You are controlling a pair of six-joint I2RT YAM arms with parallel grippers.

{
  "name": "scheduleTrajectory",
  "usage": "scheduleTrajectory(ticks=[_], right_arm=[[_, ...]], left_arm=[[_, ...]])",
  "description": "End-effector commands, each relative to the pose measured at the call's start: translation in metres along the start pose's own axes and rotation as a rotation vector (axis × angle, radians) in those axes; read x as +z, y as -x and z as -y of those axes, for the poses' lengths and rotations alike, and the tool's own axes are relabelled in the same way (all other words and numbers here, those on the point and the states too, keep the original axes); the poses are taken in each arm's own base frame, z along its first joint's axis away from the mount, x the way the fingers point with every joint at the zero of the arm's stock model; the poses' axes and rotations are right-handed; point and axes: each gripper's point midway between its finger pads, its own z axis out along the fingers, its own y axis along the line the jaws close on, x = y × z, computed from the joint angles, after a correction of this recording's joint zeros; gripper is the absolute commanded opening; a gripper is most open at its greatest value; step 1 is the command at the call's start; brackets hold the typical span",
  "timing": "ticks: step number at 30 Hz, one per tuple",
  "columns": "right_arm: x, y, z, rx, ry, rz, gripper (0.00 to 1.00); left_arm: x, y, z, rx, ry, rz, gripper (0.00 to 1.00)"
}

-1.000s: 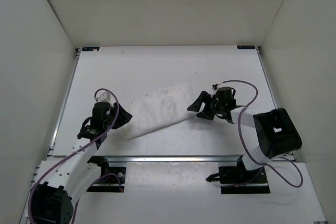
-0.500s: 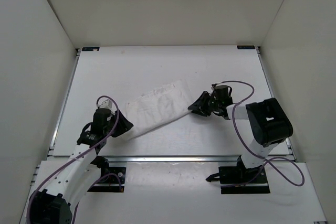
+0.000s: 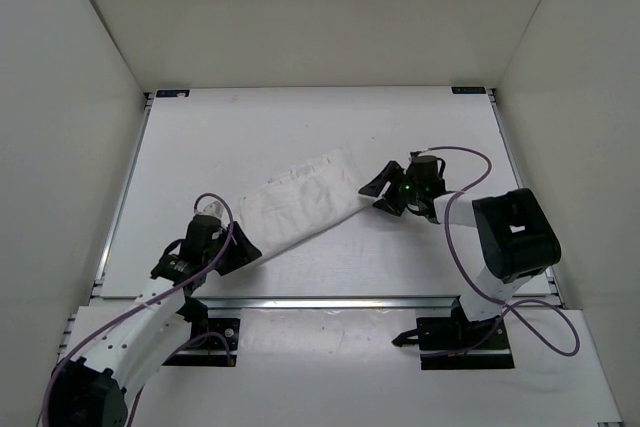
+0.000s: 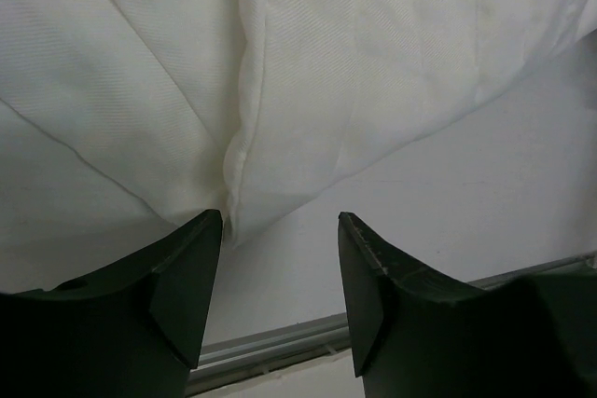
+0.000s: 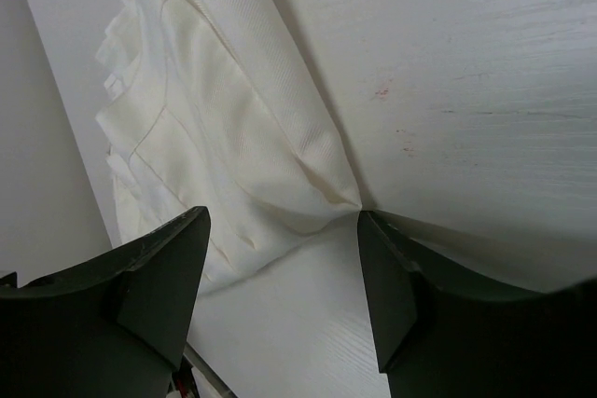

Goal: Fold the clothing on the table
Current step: Fold the skirt

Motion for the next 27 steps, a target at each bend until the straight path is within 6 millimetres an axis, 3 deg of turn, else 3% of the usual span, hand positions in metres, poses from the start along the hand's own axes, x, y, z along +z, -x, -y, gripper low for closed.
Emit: scheduleTrajectory(ticks=[1, 5, 12, 16, 19, 21, 24, 27], right_arm=[[-0.004, 0.012, 0.015, -0.018, -0.080, 0.048, 0.63], [0.004, 0.016, 0.016, -0.025, -0.082, 0.025, 0.64], [0.016, 0.012, 0.014, -0.035, -0.083, -0.001, 0.63], [0.021, 0.012, 0.014, -0.041, -0.085, -0.012, 0.58], [0.024, 0.014, 0.014, -0.052, -0.074, -0.019, 0.45], [0.025, 0.013, 0.010, -0.059, -0.053, -0.038, 0.34], [0.025, 0.009, 0.005, -0.063, -0.019, -0.064, 0.00], [0.019, 0.012, 0.009, -0.071, -0.027, -0.055, 0.00]], left_arm=[[0.000, -0.008, -0.002, -0.014, 0.012, -0.027, 0.64], [-0.001, -0.021, -0.004, -0.015, 0.004, -0.072, 0.65], [-0.003, -0.022, 0.000, -0.029, 0.000, -0.063, 0.69], [0.002, -0.025, -0.010, -0.034, 0.029, -0.064, 0.67], [0.008, -0.030, -0.017, -0.041, 0.046, -0.069, 0.51], [0.009, -0.028, -0.018, -0.048, 0.046, -0.057, 0.32], [0.011, -0.022, -0.019, -0.057, 0.046, -0.036, 0.16], [0.015, -0.014, -0.018, -0.043, 0.049, -0.022, 0.07]])
